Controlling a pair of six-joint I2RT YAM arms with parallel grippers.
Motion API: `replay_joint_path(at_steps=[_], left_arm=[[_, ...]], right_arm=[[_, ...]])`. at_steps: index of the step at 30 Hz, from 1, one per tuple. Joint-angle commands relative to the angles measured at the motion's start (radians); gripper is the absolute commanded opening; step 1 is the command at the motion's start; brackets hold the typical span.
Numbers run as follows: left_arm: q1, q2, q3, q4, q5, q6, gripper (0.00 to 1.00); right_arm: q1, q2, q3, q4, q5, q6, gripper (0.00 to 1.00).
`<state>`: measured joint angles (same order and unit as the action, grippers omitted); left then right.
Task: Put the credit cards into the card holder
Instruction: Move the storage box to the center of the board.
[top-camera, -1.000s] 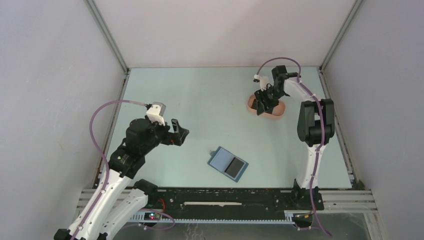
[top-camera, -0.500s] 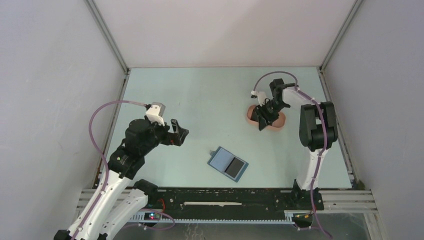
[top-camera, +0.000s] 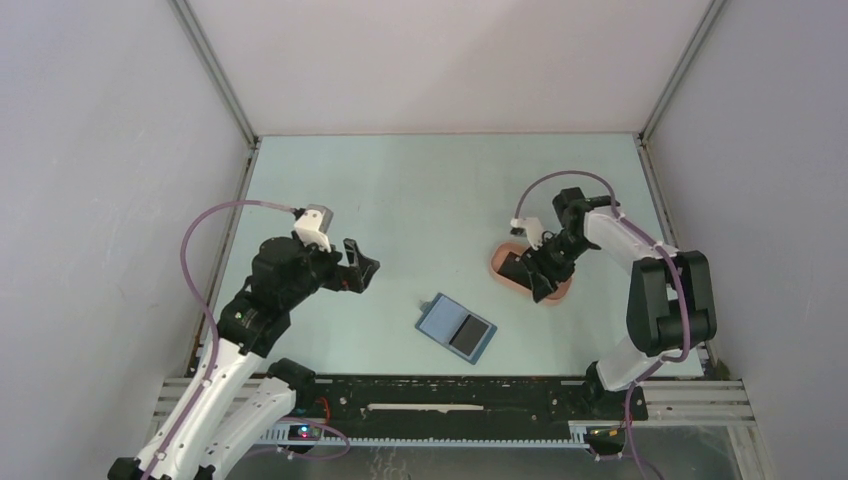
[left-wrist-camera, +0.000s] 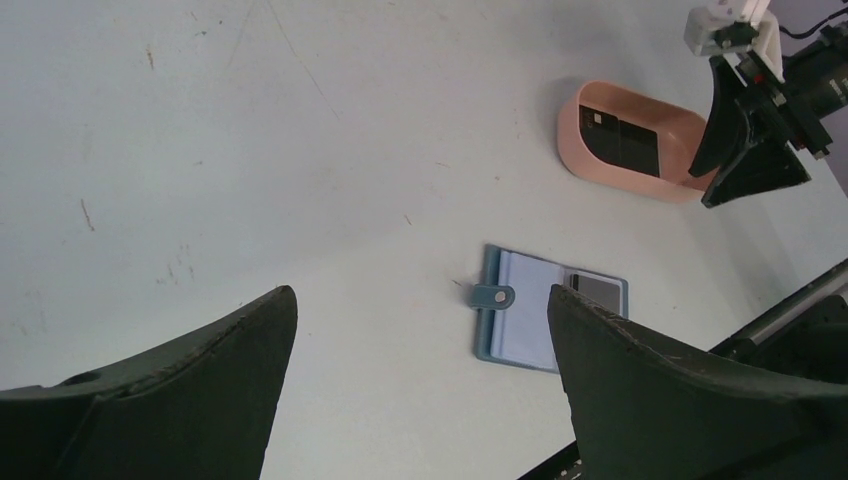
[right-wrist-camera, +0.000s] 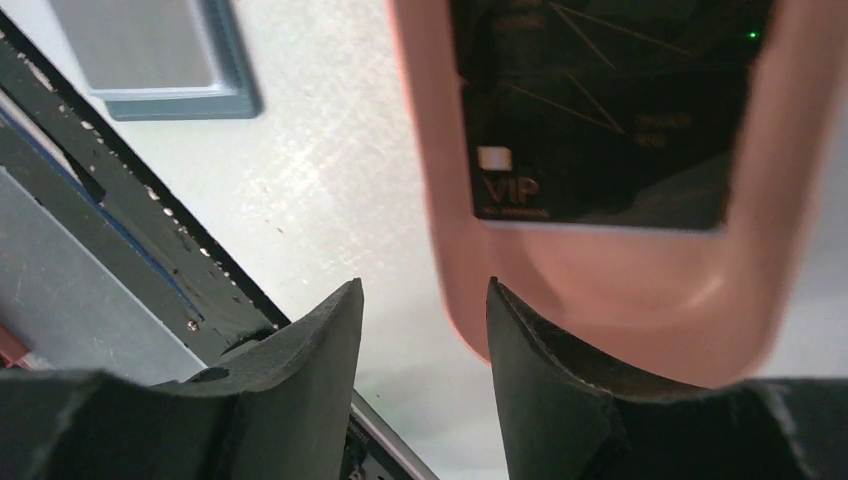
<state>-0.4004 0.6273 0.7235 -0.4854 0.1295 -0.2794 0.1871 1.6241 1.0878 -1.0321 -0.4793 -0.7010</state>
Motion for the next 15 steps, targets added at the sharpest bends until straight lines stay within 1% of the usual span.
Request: replay_joint_path(at_steps=[1,9,15], left_arm=[[0.009,0.013,-0.018,0.025,0.064,0.01,1.0],[0.009,0.026,-0.029,0.047,0.102,-0.005,1.0],[0.008,0.05,-0.023,0.055,0.12,-0.01,1.0]], right_arm=[[-0.103,-0.041,-0.005,0.016,0.018,-0.021,0.58],[-0.239,0.036,0.033,0.112,0.115,0.027,0.57],[-0.265,0.085,0.115,0.205,0.252,0.063,0.55]])
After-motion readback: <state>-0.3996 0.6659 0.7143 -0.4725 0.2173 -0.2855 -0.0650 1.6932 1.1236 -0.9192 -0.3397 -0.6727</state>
